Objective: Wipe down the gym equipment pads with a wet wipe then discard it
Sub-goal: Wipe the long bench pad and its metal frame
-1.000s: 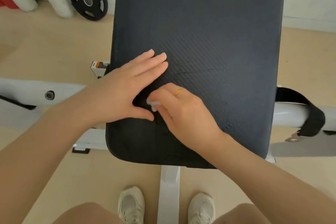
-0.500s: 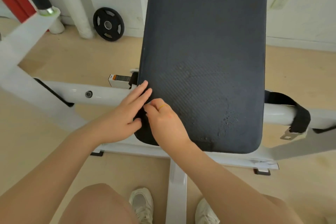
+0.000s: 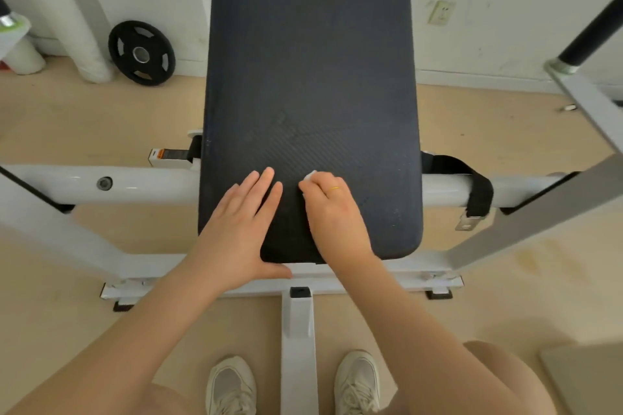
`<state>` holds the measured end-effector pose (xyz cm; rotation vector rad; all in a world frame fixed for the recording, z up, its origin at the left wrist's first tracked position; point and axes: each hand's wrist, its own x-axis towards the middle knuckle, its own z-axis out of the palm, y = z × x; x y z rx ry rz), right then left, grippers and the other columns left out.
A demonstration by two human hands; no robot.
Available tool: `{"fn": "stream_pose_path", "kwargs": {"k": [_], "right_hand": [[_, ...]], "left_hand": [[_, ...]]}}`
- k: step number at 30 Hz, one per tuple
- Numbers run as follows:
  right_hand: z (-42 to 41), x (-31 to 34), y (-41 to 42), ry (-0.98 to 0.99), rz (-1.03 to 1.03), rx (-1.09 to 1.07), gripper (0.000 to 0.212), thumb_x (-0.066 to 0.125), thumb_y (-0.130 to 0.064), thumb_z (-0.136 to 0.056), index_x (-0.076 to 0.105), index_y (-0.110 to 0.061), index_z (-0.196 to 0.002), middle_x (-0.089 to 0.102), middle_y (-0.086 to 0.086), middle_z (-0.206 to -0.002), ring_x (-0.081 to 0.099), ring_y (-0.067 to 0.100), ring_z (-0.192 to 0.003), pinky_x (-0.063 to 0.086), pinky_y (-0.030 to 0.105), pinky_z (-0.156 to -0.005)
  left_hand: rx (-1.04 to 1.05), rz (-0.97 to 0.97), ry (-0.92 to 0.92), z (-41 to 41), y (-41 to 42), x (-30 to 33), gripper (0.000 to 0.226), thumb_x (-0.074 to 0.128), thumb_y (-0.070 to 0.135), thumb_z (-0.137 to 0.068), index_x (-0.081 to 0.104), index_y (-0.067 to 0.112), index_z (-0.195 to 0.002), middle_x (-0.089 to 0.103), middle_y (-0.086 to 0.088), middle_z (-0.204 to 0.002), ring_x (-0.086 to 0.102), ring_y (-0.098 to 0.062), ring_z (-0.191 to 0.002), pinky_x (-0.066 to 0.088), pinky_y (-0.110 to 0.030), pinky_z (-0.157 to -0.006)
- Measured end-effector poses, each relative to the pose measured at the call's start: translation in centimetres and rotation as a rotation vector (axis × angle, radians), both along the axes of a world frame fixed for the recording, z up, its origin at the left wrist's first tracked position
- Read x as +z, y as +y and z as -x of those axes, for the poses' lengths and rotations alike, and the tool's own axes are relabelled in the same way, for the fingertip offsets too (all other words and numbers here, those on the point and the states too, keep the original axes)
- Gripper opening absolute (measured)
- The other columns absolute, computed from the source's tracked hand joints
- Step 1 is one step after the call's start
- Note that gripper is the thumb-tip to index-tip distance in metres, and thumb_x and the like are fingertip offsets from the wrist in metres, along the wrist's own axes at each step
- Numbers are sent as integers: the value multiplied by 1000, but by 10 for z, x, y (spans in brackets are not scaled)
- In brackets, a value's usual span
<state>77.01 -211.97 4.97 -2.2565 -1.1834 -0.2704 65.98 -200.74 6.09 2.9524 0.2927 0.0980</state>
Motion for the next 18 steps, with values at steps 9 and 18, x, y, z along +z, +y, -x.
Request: {"fn": "stream_pose_path", "kwargs": {"k": [9, 18], "right_hand": [[-70, 8, -71, -62, -68, -377, 10, 58, 15, -77, 61, 8, -84, 58, 27, -86, 57, 42, -77, 49, 41, -70], [-38, -11, -72, -94, 73, -93, 23, 54, 9, -81, 64, 0, -100, 59, 18, -100, 51, 33, -90, 47, 36, -79]], "left_hand": [[54, -82, 9, -4, -5, 2, 115, 74, 56, -63, 11, 12, -148, 1, -7, -157, 1, -25, -144, -4, -32, -109], [97, -55, 77, -5, -11, 6, 112, 65, 57, -73, -8, 15, -147, -17, -2, -155, -16, -20, -142, -16, -28, -106]]}}
